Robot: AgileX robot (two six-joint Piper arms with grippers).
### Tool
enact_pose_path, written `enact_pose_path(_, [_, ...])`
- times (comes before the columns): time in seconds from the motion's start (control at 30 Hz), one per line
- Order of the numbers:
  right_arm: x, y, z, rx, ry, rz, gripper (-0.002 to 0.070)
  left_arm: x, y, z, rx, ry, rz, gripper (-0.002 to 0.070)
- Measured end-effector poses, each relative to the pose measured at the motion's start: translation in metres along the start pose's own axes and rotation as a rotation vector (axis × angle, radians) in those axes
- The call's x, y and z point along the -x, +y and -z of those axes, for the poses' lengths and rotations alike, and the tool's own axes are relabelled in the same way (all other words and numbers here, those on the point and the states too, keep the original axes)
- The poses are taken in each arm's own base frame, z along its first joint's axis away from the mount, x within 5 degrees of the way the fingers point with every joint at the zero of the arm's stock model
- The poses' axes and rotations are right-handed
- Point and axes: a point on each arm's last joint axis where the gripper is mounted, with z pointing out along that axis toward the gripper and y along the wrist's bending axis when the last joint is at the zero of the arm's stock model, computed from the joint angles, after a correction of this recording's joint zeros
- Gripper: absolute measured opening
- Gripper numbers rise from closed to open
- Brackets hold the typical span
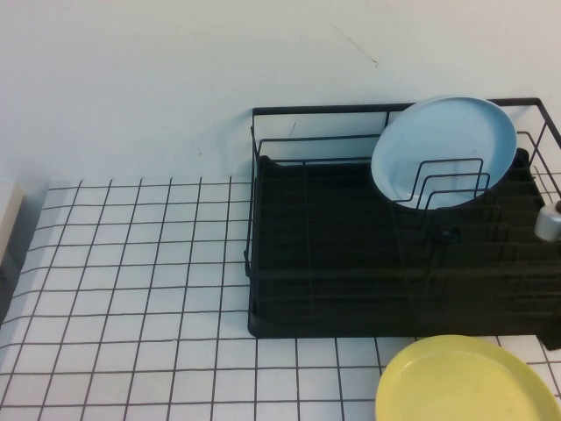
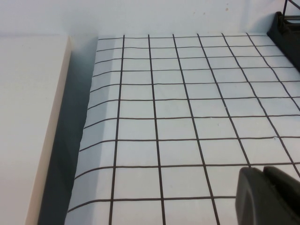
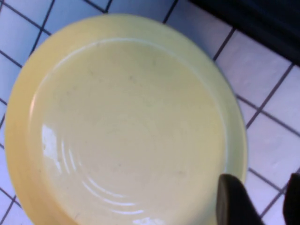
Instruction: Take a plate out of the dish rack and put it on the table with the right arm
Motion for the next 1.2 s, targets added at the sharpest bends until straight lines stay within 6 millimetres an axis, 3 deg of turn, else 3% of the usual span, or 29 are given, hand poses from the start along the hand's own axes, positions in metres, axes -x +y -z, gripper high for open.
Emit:
enact_pose_path(0.1, [0.008,0.008,0.029,-0.051,-0.065,0.041,0.0189,0.0,0.0,0.0,0.0,0.0,0.003,-0.0003])
enact_pose_path(0.23, [0.008,0.03,0.076,-0.134,-0.206,0.119,0.0048,0.0,0.0,0.0,0.0,0.0,0.003,-0.0003])
enact_pose_path(0.4, [-0.02,0.065,0.131,-0.329,-0.439,0.229,0.0008,0.0,0.0,0.0,0.0,0.0,0.003,-0.0003])
enact_pose_path(0.5, [-0.048,0.081,0.146,-0.466,-0.555,0.269,0.0005,0.0,0.0,0.0,0.0,0.0,0.003,-0.0003])
enact_pose_path(0.63, [-0.095,0.089,0.134,-0.601,-0.641,0.235,0.0003,0.0,0.0,0.0,0.0,0.0,0.003,-0.0003])
enact_pose_path(0.87, [-0.156,0.09,0.074,-0.606,-0.673,0.132,0.0,0.0,0.0,0.0,0.0,0.0,0.003,-0.0003])
enact_pose_path(0.97, [-0.171,0.087,0.051,-0.596,-0.653,0.118,0.0,0.0,0.0,0.0,0.0,0.0,0.003,-0.0003])
enact_pose_path(1.2, [-0.186,0.082,0.022,-0.567,-0.588,0.098,-0.0001,0.0,0.0,0.0,0.0,0.0,0.003,-0.0003])
